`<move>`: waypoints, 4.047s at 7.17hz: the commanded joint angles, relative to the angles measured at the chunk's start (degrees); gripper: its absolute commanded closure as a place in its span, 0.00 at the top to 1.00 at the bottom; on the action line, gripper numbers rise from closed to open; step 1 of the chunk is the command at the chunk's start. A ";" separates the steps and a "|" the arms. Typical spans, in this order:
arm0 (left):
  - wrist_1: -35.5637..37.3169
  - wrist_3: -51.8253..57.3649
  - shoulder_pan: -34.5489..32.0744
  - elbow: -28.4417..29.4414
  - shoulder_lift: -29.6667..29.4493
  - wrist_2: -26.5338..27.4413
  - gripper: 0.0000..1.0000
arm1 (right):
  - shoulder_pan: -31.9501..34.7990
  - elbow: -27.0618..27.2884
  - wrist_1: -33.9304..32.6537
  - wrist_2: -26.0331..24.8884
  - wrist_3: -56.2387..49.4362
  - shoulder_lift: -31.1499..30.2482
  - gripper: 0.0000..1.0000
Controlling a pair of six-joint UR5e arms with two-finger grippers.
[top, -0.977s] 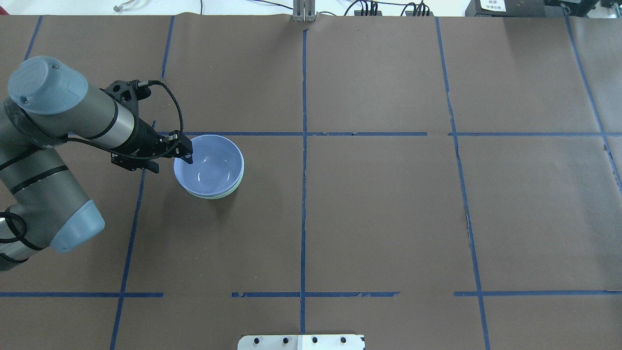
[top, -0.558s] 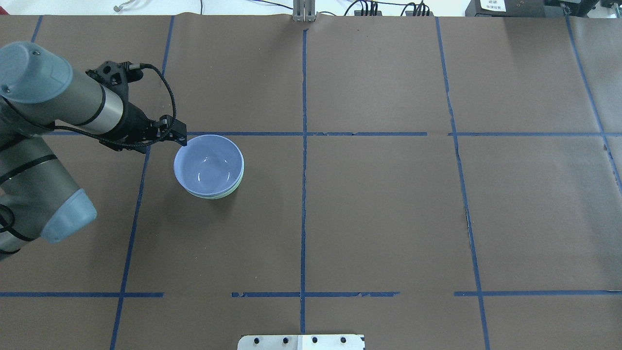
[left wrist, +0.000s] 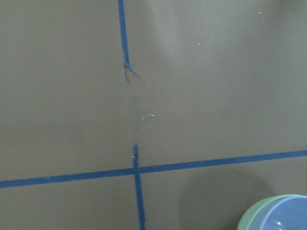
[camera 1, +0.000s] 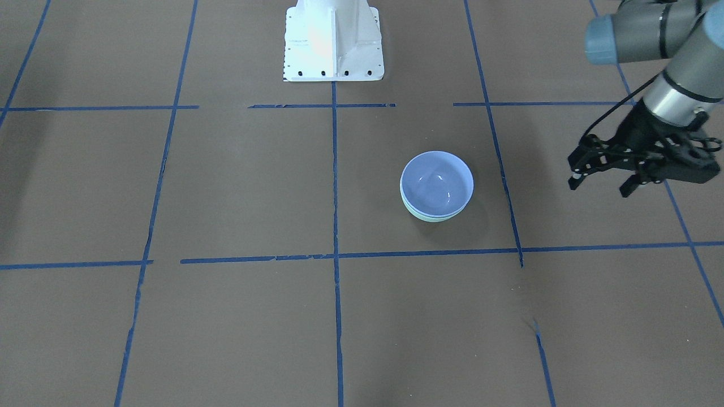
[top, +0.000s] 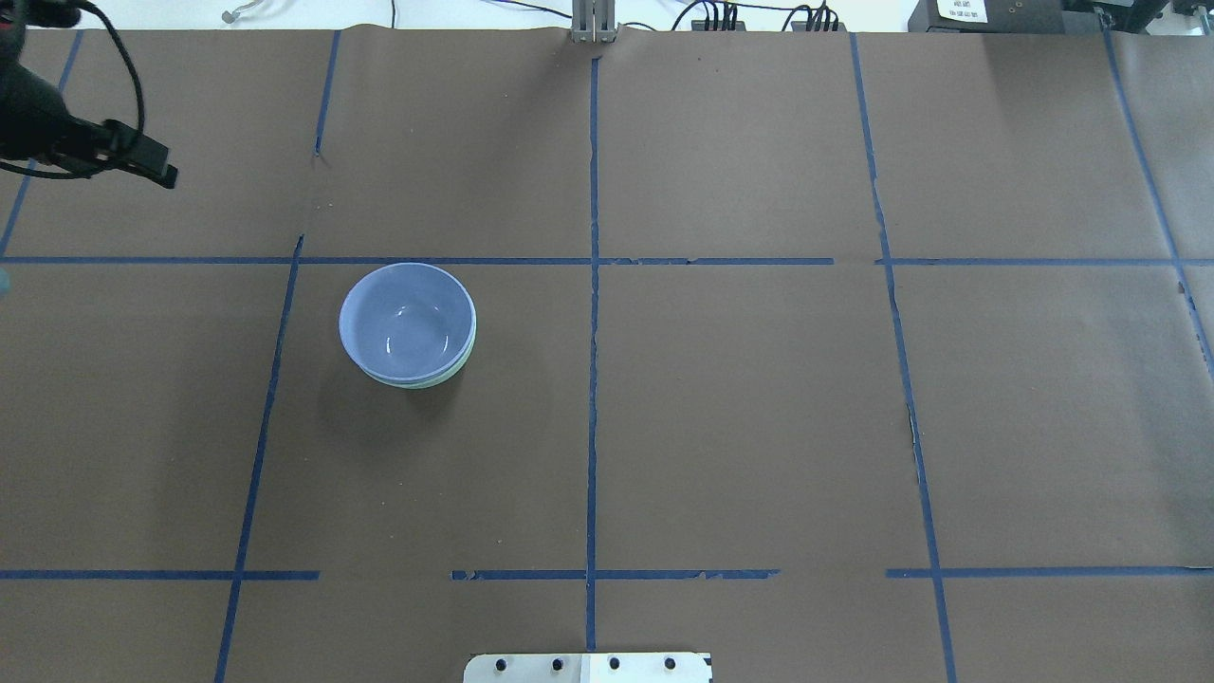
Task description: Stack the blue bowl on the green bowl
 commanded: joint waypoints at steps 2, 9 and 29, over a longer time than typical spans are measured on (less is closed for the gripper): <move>5.67 15.85 -12.70 3.70 6.66 -2.64 1.00 | 0.00 0.00 0.01 -0.02 0.00 0.00 1.00; 5.14 34.31 -23.71 10.12 18.38 -8.39 1.00 | 0.00 0.00 -0.08 -0.02 0.00 0.00 1.00; 5.50 33.87 -24.51 11.00 17.86 -6.60 1.00 | 0.00 0.00 0.01 0.07 0.00 0.00 1.00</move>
